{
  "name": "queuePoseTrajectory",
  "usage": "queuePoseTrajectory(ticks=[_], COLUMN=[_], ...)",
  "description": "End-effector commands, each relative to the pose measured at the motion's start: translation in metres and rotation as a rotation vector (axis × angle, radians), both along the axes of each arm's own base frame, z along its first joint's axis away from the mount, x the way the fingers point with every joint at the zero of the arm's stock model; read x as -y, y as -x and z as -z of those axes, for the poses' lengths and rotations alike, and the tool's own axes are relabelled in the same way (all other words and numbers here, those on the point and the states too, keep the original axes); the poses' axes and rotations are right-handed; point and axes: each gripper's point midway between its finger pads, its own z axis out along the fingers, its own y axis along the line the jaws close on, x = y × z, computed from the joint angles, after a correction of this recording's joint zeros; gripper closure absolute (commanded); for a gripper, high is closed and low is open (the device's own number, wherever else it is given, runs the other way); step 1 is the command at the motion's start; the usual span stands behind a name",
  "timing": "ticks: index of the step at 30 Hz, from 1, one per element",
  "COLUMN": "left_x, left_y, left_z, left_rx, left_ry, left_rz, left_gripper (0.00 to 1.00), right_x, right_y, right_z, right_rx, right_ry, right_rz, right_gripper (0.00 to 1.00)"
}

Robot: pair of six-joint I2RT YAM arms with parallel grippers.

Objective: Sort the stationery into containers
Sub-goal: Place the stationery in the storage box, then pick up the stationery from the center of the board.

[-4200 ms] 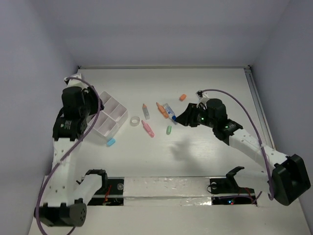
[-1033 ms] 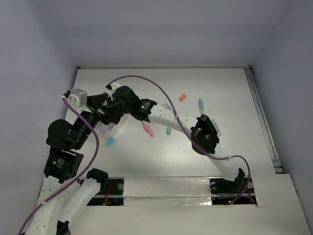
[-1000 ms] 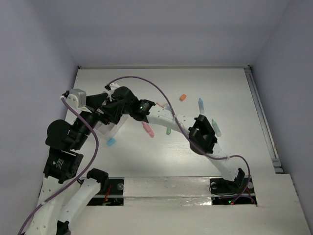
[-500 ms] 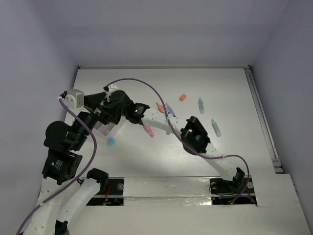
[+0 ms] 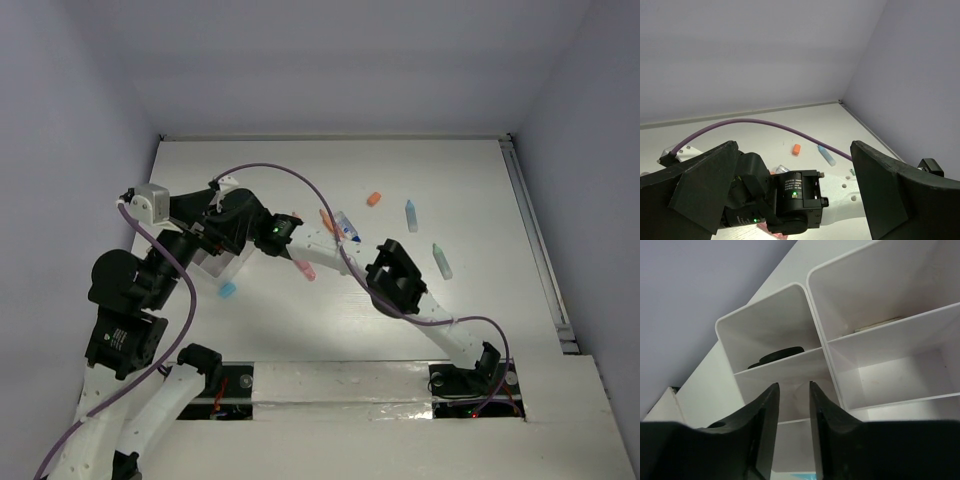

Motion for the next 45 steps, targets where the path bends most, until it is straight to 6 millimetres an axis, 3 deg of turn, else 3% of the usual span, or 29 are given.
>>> queuePoseTrajectory(ticks=[1, 7, 8, 9, 10, 12, 13, 14, 15, 16, 17, 18, 19, 20, 21, 22, 24, 26, 30, 32, 36, 45], left_x=[0.0, 0.0, 0.0, 0.0, -0.001, -0.002, -0.003, -0.003, -0.002, -0.001, -0.001, 0.002, 0.004, 0.005, 0.006, 0.007, 0.01, 0.011, 0.01, 0.01, 0.012, 0.011], left_y=[0.004, 0.004, 0.004, 0.004, 0.004, 0.004, 0.003, 0.003, 0.004, 0.004, 0.005, 0.005, 0.007, 0.008, 0.006, 0.005, 0.004, 0.002, 0.001, -0.001, -0.001, -0.004], left_z=[-0.008, -0.005, -0.005, -0.004, -0.003, 0.002, 0.008, 0.011, 0.016, 0.021, 0.024, 0.03, 0.032, 0.036, 0.045, 0.05, 0.061, 0.072, 0.093, 0.105, 0.126, 0.133], left_rx=[0.033, 0.026, 0.026, 0.026, 0.026, 0.019, 0.007, 0.003, -0.009, -0.018, -0.024, -0.038, -0.038, -0.046, -0.064, -0.073, -0.101, -0.126, -0.17, -0.194, -0.231, -0.242], left_ry=[0.021, 0.02, 0.018, 0.015, 0.009, 0.003, -0.001, -0.003, -0.004, -0.005, -0.005, -0.005, -0.003, -0.005, -0.007, -0.011, -0.016, -0.025, -0.045, -0.055, -0.068, -0.07], left_rz=[0.006, 0.007, 0.008, 0.005, 0.003, -0.004, -0.009, -0.009, -0.005, 0.0, 0.005, 0.017, 0.03, 0.038, 0.039, 0.04, 0.05, 0.05, 0.04, 0.037, 0.047, 0.033], left_gripper=[0.06, 0.06, 0.06, 0.06, 0.06, 0.06, 0.05, 0.06, 0.06, 0.06, 0.06, 0.06, 0.06, 0.05, 0.05, 0.06, 0.06, 0.06, 0.06, 0.06, 0.06, 0.06], right_x=[-0.011, -0.004, 0.0, 0.007, 0.012, 0.031, 0.051, 0.067, 0.088, 0.11, 0.14, 0.161, 0.186, 0.223, 0.244, 0.266, 0.307, 0.33, 0.356, 0.368, 0.386, 0.378], right_y=[0.0, 0.009, 0.01, 0.011, 0.012, 0.007, -0.001, -0.01, -0.014, -0.019, -0.039, -0.046, -0.047, -0.063, -0.069, -0.071, -0.078, -0.069, -0.049, -0.054, -0.058, -0.049], right_z=[-0.037, -0.075, -0.072, -0.095, -0.102, -0.091, -0.108, -0.105, -0.073, -0.089, -0.075, -0.067, -0.038, -0.041, -0.035, -0.019, -0.011, 0.011, 0.045, 0.051, 0.069, 0.101], right_rx=[0.074, 0.089, 0.09, 0.121, 0.136, 0.137, 0.147, 0.146, 0.11, 0.117, 0.087, 0.06, 0.016, 0.001, -0.012, -0.037, -0.076, -0.119, -0.159, -0.171, -0.211, -0.268], right_ry=[-0.086, -0.139, -0.132, -0.153, -0.152, -0.093, -0.095, -0.069, 0.005, -0.001, 0.05, 0.077, 0.142, 0.171, 0.203, 0.249, 0.315, 0.4, 0.511, 0.498, 0.507, 0.525], right_rz=[-0.009, -0.034, -0.029, -0.023, -0.019, 0.0, 0.024, 0.062, 0.088, 0.12, 0.181, 0.213, 0.235, 0.299, 0.34, 0.373, 0.425, 0.426, 0.382, 0.395, 0.399, 0.32], right_gripper=[0.62, 0.55, 0.55, 0.56, 0.56, 0.58, 0.58, 0.59, 0.6, 0.6, 0.6, 0.59, 0.58, 0.56, 0.51, 0.48, 0.39, 0.31, 0.1, 0.08, 0.16, 0.27])
